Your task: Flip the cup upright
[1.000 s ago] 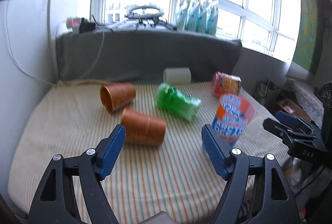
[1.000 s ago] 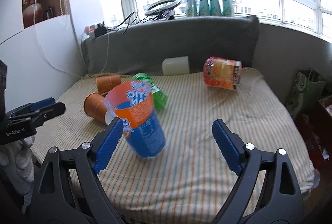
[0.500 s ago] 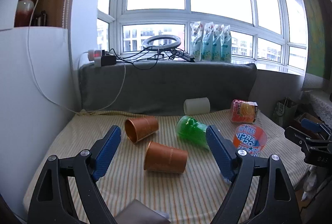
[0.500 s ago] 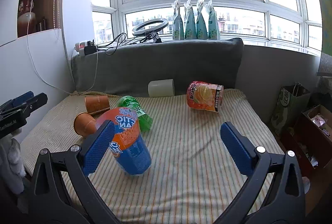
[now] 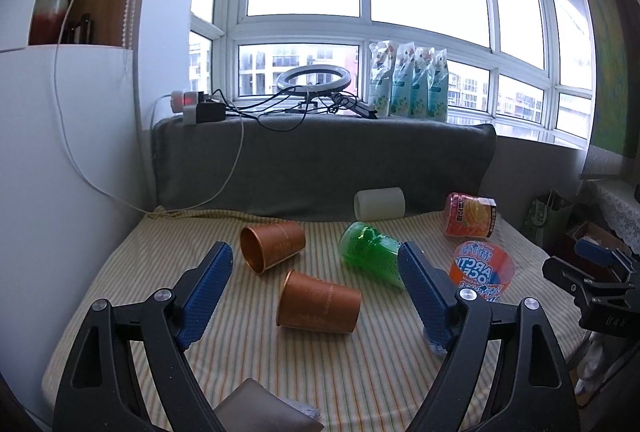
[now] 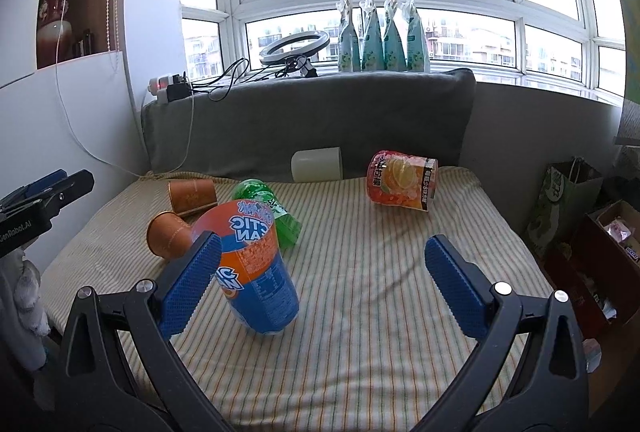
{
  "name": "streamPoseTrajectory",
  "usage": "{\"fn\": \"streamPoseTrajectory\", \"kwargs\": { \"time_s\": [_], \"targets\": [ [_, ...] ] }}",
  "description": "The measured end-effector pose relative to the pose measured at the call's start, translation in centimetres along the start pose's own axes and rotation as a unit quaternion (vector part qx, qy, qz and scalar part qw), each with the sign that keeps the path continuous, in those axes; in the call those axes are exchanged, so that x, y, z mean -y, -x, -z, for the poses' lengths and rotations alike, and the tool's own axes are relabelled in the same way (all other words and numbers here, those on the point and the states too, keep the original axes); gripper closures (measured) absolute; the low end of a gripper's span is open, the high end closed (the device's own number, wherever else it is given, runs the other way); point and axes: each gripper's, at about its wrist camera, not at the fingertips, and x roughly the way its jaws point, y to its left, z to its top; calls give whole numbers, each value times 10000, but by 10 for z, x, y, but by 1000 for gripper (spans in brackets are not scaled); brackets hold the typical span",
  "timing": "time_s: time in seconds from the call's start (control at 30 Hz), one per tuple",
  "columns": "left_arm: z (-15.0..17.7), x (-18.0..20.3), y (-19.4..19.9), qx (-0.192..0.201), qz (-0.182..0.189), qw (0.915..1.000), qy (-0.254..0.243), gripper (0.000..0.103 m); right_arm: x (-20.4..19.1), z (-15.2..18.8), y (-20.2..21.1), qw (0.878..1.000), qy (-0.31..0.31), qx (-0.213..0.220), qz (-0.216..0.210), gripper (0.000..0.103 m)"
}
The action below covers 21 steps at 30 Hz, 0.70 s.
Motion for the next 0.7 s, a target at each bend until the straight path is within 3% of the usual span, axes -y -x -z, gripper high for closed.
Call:
{"fn": "streamPoseTrajectory", "kwargs": {
  "time_s": [0.7],
  "targets": [
    [1,2,-3,-27,22,10000,-38,18,1,2,-6,9999,-11,-74,-112,0]
  ]
}}
